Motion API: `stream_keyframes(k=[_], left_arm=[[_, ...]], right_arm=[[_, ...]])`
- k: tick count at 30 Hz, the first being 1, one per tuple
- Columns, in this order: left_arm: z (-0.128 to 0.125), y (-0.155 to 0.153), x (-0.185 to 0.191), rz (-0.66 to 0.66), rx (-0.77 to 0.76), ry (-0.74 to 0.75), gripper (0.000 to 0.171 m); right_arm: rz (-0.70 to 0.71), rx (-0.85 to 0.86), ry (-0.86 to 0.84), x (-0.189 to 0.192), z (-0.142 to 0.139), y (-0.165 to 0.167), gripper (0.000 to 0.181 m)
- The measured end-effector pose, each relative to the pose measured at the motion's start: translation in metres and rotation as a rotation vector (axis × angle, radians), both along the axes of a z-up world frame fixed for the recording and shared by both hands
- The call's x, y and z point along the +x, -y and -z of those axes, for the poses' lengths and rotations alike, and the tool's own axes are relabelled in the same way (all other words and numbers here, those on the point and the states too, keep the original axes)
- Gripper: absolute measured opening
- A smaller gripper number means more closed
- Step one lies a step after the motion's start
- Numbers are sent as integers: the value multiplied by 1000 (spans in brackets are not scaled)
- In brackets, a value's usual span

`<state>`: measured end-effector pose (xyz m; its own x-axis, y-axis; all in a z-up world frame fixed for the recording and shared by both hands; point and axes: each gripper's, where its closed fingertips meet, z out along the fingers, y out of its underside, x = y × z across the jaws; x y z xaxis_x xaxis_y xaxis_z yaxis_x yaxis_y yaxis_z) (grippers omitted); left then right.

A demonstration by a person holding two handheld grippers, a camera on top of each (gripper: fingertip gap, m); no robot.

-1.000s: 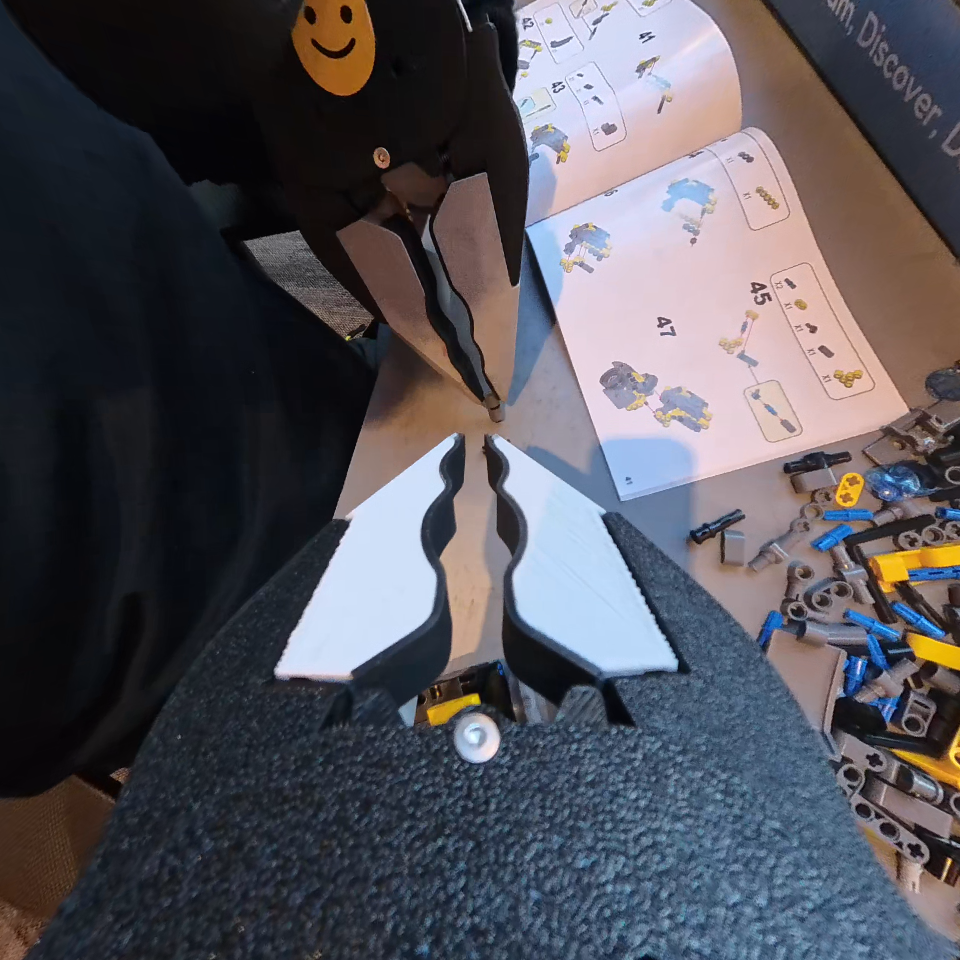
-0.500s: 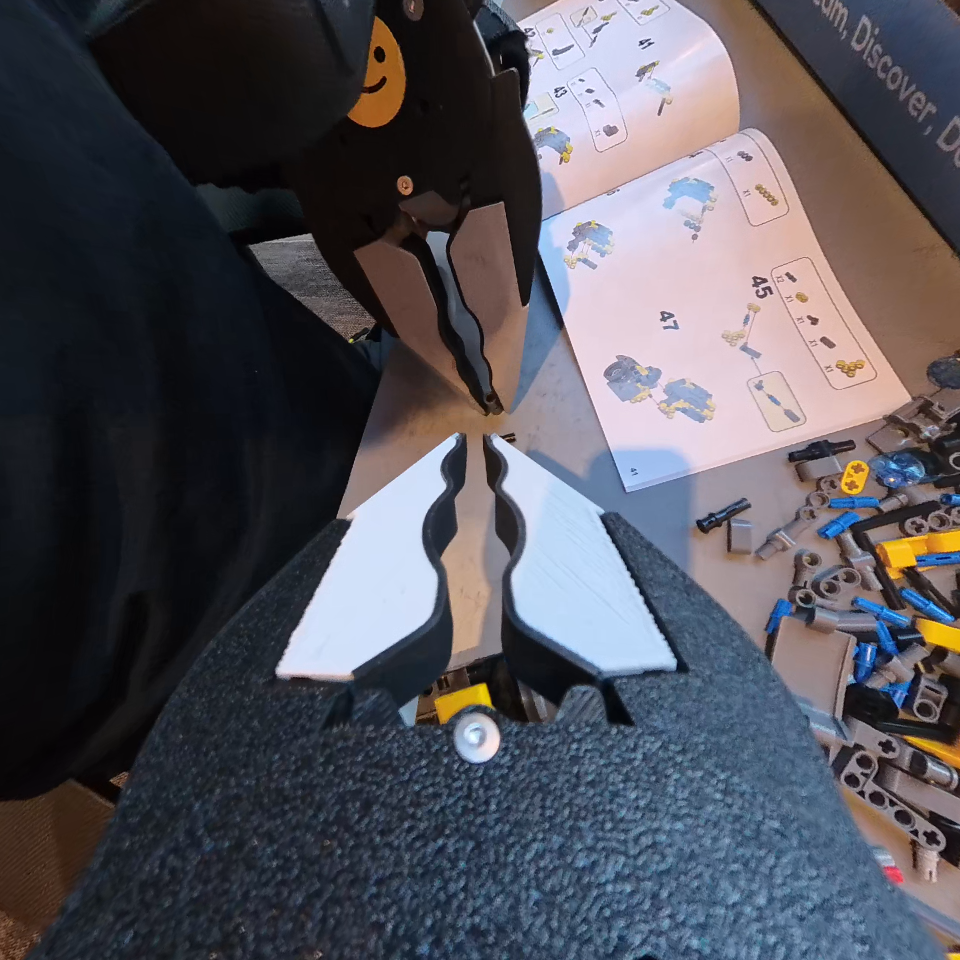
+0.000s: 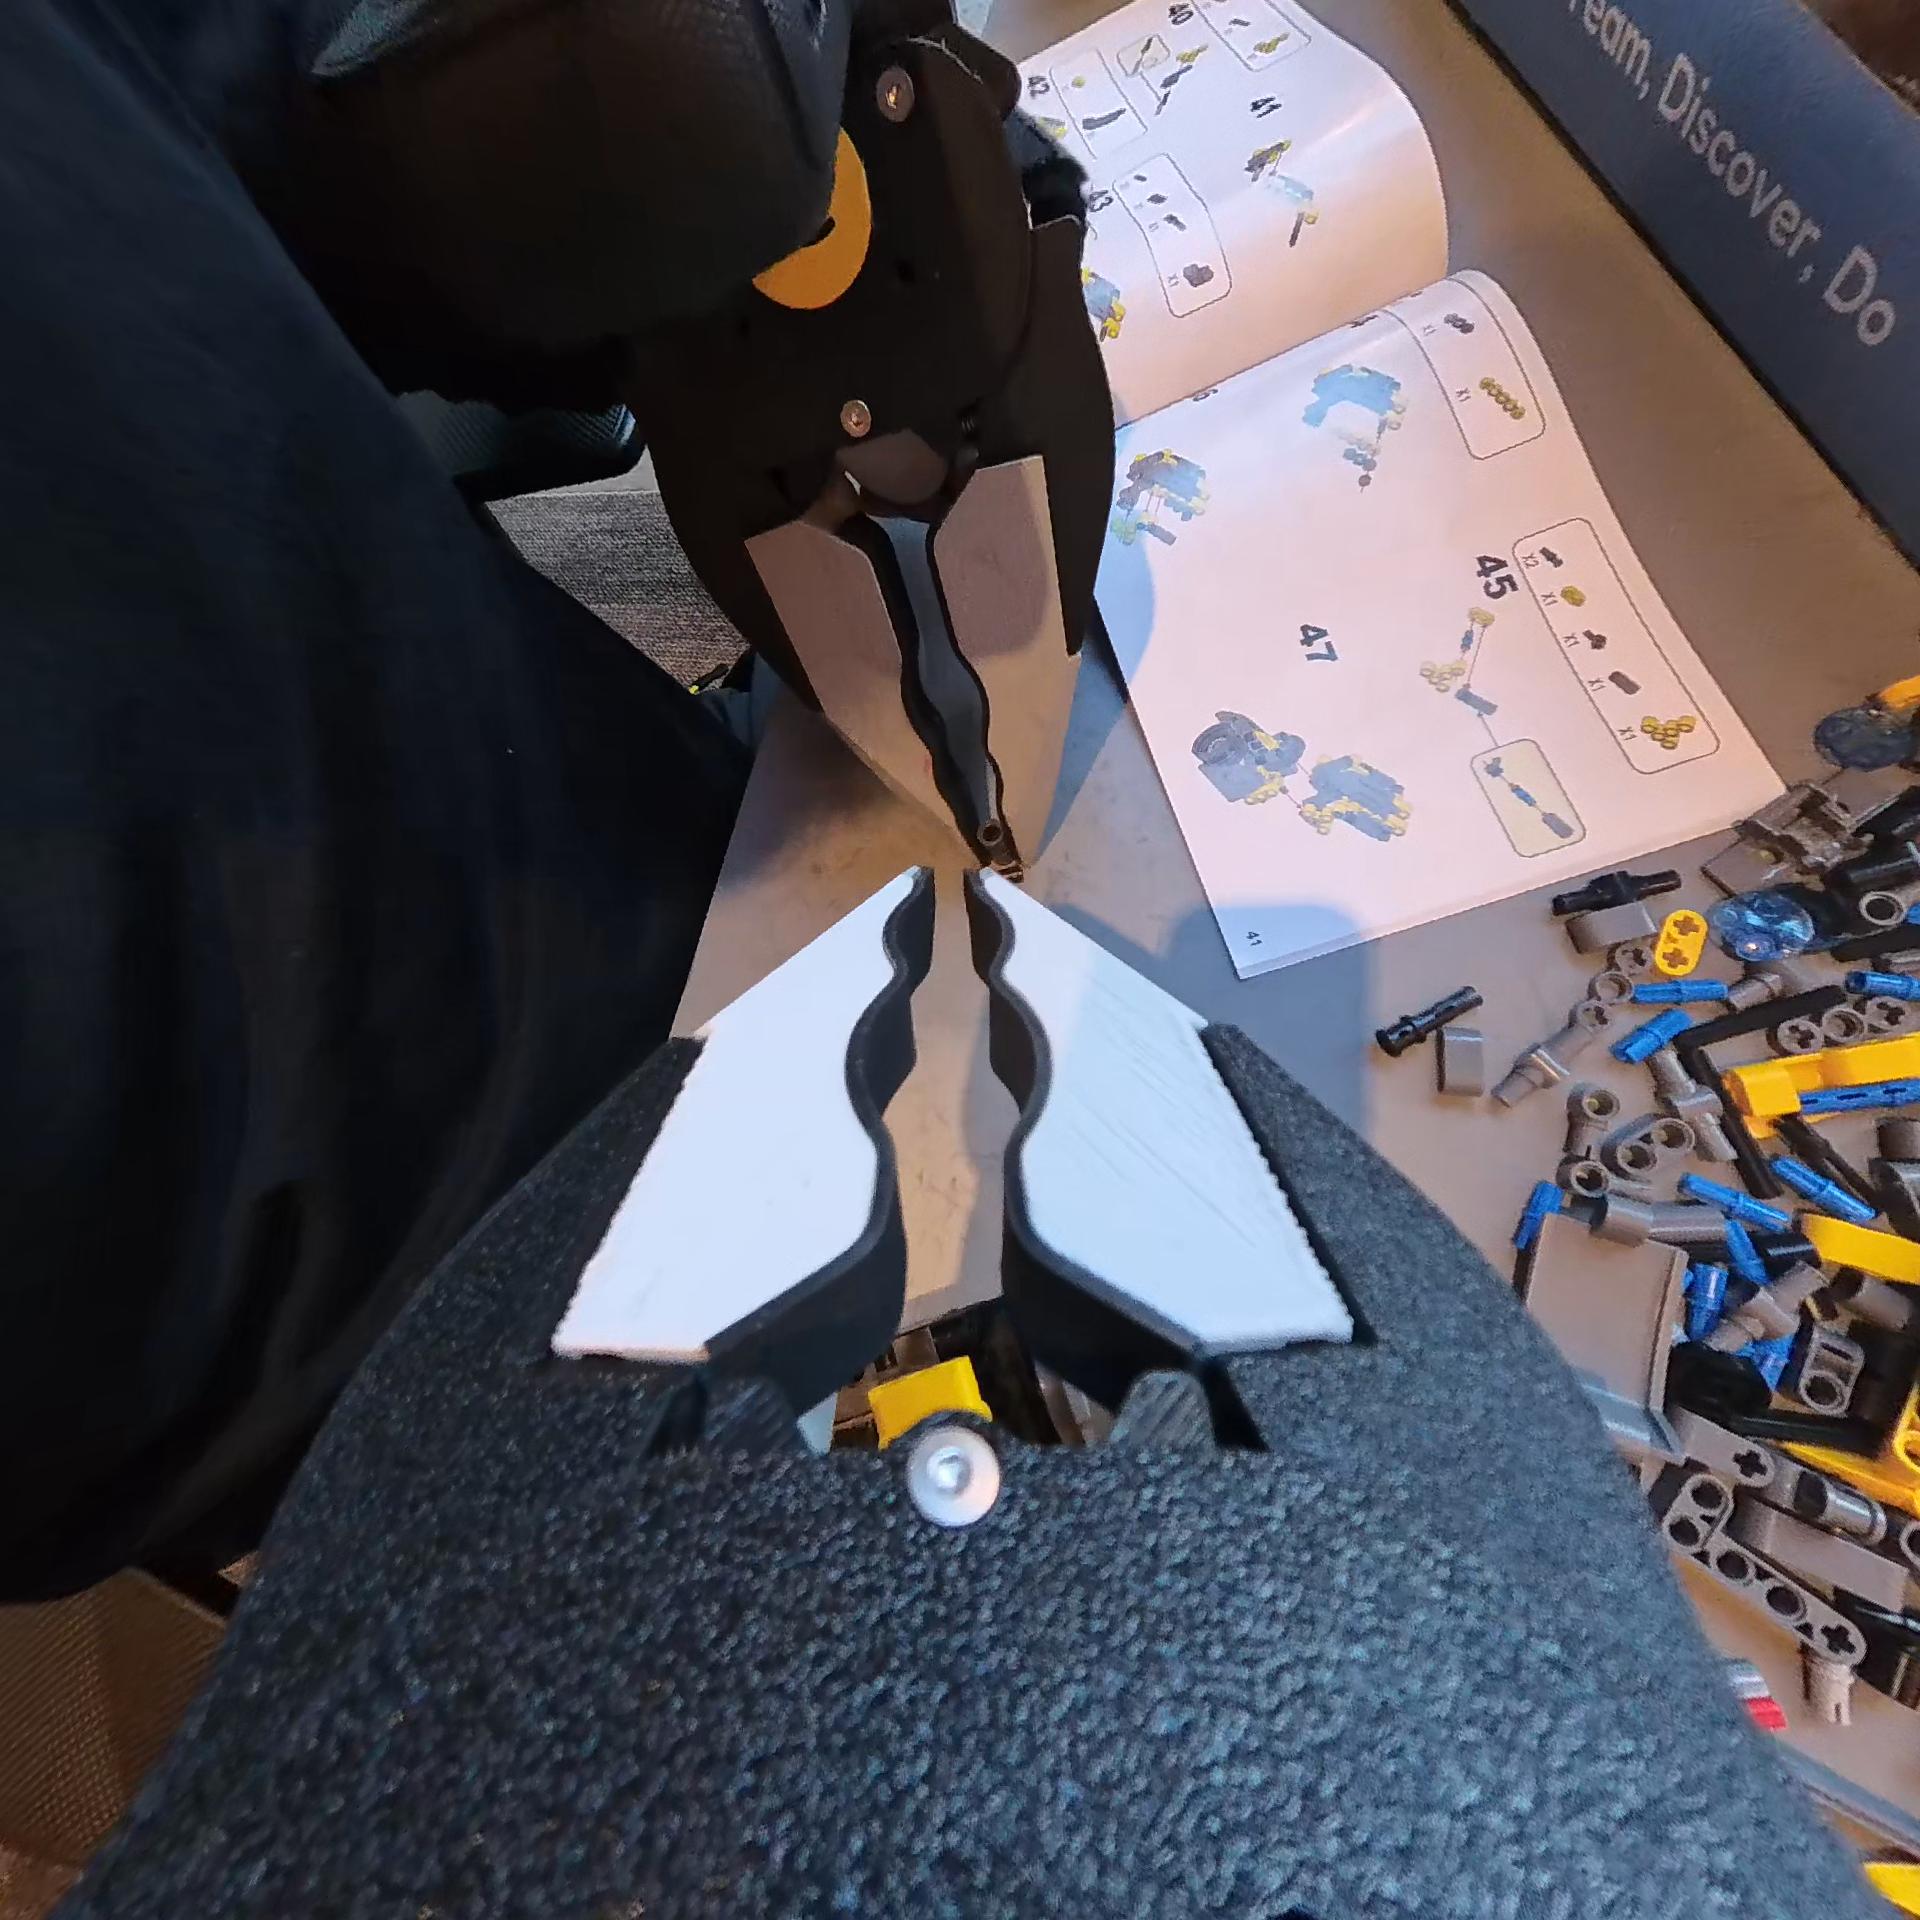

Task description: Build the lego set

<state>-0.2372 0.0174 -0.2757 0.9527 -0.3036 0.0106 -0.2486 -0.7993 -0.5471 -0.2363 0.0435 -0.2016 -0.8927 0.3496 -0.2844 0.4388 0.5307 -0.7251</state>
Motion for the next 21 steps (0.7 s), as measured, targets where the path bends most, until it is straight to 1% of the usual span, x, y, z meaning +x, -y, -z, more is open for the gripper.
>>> stream_keyframes(k=[3,7,10,13,15,16,18,21], left_arm=[[-2,-1,0,-17,13,11,17],[-6,0,0,-39,36,25,21],[-12,3,-3,-95,70,13,27],[-30,4,-5,-218,209,18,38],[-47,5,-2,-314,369,41,45],[-53,8,3,-337,441,61,44],[-53,16,7,-388,512,71,42],[-47,26,5,-442,537,102,45]], right_arm=[[2,3,1,-1,1,-1,6],[6,5,-3,-1,0,-3,6],[21,4,-13,-4,-3,-6,6],[53,-1,-21,-7,-9,-14,6],[85,-14,-33,-12,-15,-20,7],[106,-21,-38,-15,-19,-24,7],[159,-7,-56,-25,-22,-34,7],[224,75,-79,-43,-18,-49,11]])
